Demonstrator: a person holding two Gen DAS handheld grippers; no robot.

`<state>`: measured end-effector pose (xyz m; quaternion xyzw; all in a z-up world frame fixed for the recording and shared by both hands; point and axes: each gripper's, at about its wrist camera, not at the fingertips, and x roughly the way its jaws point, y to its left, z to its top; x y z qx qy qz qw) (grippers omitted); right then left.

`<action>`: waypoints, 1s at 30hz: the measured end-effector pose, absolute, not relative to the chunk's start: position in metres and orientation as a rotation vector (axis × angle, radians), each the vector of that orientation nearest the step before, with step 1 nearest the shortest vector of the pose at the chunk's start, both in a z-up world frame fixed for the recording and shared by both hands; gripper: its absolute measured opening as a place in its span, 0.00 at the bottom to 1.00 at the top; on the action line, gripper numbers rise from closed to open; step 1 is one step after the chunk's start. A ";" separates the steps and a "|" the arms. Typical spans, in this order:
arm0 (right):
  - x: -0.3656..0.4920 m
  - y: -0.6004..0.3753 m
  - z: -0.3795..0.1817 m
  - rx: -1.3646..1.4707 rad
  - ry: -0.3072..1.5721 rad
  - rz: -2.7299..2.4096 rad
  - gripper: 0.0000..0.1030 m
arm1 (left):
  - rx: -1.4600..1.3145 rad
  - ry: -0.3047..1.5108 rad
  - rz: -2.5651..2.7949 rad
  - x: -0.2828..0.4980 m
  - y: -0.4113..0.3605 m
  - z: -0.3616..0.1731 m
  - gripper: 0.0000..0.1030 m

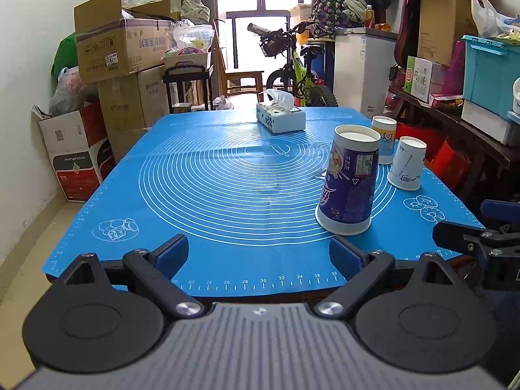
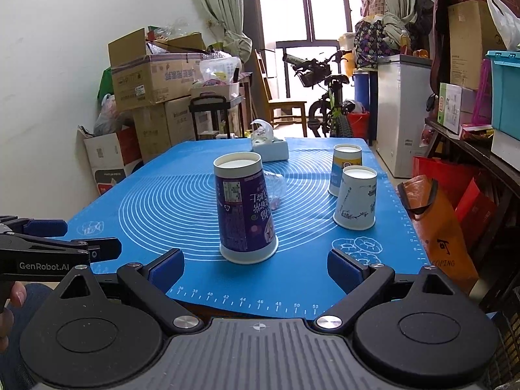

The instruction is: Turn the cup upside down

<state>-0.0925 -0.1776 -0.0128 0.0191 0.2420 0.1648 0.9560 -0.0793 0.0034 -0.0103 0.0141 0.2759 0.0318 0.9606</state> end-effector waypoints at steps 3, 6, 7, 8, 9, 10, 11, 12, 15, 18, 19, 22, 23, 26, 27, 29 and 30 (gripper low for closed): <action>-0.094 -0.178 -0.014 0.037 0.493 0.336 0.92 | 0.030 0.559 0.065 -0.079 0.003 -0.010 0.90; -0.095 -0.177 -0.014 0.034 0.495 0.339 0.92 | 0.029 0.558 0.067 -0.080 0.003 -0.010 0.90; -0.096 -0.177 -0.014 0.033 0.496 0.340 0.92 | 0.028 0.557 0.067 -0.080 0.003 -0.010 0.90; -0.097 -0.178 -0.014 0.032 0.496 0.341 0.92 | 0.028 0.557 0.067 -0.081 0.003 -0.011 0.90; -0.097 -0.178 -0.014 0.032 0.496 0.341 0.92 | 0.028 0.557 0.068 -0.081 0.003 -0.011 0.90; -0.097 -0.178 -0.014 0.033 0.495 0.341 0.92 | 0.029 0.557 0.067 -0.081 0.003 -0.011 0.90; -0.097 -0.178 -0.014 0.034 0.495 0.341 0.92 | 0.029 0.557 0.066 -0.081 0.003 -0.011 0.90; -0.097 -0.177 -0.014 0.033 0.496 0.341 0.92 | 0.028 0.557 0.067 -0.081 0.003 -0.011 0.90; -0.097 -0.177 -0.014 0.032 0.496 0.341 0.92 | 0.031 0.560 0.065 -0.082 0.004 -0.011 0.90; -0.097 -0.177 -0.014 0.033 0.496 0.341 0.92 | 0.032 0.560 0.065 -0.082 0.004 -0.011 0.90; -0.097 -0.177 -0.014 0.032 0.496 0.341 0.92 | 0.032 0.560 0.065 -0.082 0.004 -0.011 0.90; -0.097 -0.177 -0.014 0.033 0.496 0.341 0.92 | 0.031 0.560 0.065 -0.082 0.004 -0.011 0.90; -0.098 -0.177 -0.014 0.033 0.496 0.342 0.92 | 0.031 0.560 0.065 -0.082 0.004 -0.011 0.90; -0.097 -0.177 -0.014 0.032 0.497 0.342 0.92 | 0.035 0.562 0.064 -0.083 0.004 -0.012 0.90; -0.097 -0.177 -0.014 0.033 0.497 0.342 0.92 | 0.035 0.562 0.064 -0.083 0.004 -0.012 0.90; -0.098 -0.177 -0.014 0.032 0.498 0.342 0.92 | 0.033 0.562 0.064 -0.083 0.004 -0.012 0.90; -0.097 -0.177 -0.014 0.033 0.497 0.342 0.92 | 0.033 0.561 0.064 -0.083 0.004 -0.012 0.90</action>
